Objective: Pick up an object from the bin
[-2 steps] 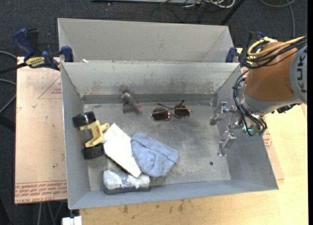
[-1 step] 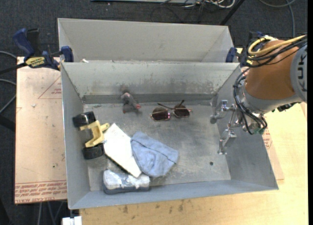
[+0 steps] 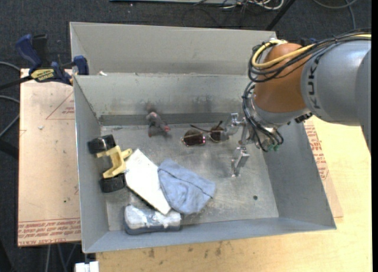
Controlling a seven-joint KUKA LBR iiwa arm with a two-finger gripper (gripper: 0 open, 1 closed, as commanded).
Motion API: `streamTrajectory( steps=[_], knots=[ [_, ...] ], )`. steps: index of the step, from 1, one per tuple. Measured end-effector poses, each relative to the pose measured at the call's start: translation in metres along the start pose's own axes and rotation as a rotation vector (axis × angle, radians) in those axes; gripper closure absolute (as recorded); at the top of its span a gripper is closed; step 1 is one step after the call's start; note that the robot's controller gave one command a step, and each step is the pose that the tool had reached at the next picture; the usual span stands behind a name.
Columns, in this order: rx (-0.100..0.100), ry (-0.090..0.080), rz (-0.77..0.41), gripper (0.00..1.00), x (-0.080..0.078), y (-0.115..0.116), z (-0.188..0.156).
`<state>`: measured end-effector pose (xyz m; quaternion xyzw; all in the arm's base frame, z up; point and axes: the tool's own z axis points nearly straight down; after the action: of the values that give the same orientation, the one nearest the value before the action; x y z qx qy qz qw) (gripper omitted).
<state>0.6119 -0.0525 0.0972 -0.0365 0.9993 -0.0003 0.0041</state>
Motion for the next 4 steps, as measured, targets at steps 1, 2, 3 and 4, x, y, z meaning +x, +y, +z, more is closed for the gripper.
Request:
streamTrajectory(
  steps=[1,2,3,4],
  knots=[
    [-0.005,0.009,-0.153,0.00,-0.022,0.016,-0.003],
    [-0.002,0.003,-0.165,0.00,-0.044,0.035,-0.016],
    [-0.002,0.003,0.011,0.00,-0.052,0.119,0.024],
    [-0.008,-0.010,-0.028,1.00,-0.061,0.142,0.031]
  ],
)
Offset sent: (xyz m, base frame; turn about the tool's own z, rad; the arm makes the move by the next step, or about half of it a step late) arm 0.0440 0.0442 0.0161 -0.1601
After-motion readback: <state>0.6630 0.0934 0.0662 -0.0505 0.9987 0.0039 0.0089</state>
